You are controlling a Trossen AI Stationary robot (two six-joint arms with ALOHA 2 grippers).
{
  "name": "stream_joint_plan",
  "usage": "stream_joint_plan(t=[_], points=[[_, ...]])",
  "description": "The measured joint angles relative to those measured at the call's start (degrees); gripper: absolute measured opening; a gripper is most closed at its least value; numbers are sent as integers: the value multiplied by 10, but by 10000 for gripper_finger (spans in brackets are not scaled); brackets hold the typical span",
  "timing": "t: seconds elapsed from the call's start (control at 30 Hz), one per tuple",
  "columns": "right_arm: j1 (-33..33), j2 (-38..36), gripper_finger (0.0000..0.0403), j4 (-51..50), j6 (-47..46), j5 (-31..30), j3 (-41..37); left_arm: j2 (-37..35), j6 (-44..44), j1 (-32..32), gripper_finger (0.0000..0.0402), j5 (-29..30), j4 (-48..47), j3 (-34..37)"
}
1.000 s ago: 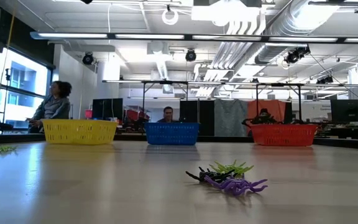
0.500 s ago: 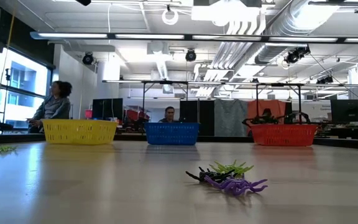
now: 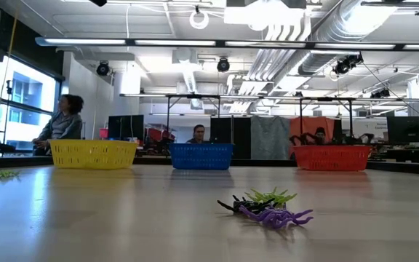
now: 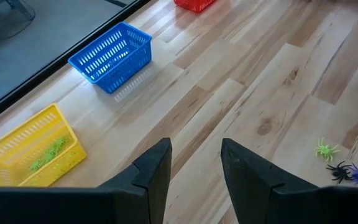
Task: Sort Halloween decoration
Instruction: Put the purple spider toy into the blue bin
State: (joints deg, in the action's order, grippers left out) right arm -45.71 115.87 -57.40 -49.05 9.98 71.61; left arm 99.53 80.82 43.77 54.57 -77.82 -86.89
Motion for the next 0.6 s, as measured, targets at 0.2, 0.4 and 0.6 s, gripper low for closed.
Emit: stream_joint_plan(t=[0.2,0.4,0.6], points=[[0,0,112,11,2,-8,0,0,0,0,131,1,2,0],[4,-1,76,20,-9,-23,4,0,0,0,131,1,10,0],[9,-1,10,28,-22,-29,5,0,0,0,131,2,13,0]])
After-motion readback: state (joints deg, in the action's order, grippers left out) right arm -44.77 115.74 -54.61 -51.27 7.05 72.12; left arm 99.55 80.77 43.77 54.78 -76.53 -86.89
